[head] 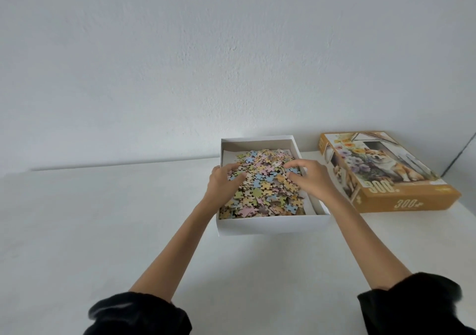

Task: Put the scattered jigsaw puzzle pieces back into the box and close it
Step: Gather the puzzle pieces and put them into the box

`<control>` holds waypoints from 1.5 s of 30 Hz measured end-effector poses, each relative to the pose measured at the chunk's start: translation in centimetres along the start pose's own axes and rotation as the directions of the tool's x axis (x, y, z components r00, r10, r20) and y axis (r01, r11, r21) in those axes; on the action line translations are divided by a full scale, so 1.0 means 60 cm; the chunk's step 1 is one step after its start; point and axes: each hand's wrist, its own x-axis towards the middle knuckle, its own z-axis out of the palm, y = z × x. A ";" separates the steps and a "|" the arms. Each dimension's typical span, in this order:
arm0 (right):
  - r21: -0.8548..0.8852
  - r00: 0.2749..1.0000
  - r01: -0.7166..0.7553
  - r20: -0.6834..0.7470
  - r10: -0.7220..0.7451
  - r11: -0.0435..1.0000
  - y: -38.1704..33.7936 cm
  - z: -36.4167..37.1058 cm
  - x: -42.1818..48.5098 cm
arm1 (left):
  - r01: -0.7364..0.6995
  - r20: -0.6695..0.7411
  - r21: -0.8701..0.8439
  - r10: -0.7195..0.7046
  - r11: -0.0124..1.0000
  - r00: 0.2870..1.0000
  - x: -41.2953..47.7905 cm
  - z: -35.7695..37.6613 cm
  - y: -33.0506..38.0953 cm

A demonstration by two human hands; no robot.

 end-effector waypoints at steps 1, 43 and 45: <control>0.023 1.000 0.002 -0.005 -0.001 1.000 -0.022 0.008 -0.010 | -0.011 -0.007 0.004 0.011 1.000 1.000 -0.010 -0.021 -0.009; -0.347 0.915 0.224 0.396 -0.075 0.911 -0.260 0.310 -0.153 | -0.314 0.425 0.616 0.031 0.722 0.905 -0.209 -0.236 -0.223; -0.260 0.953 0.229 0.258 -0.161 0.938 -0.258 0.314 -0.136 | -0.289 0.338 0.546 0.108 0.786 0.935 -0.183 -0.245 -0.217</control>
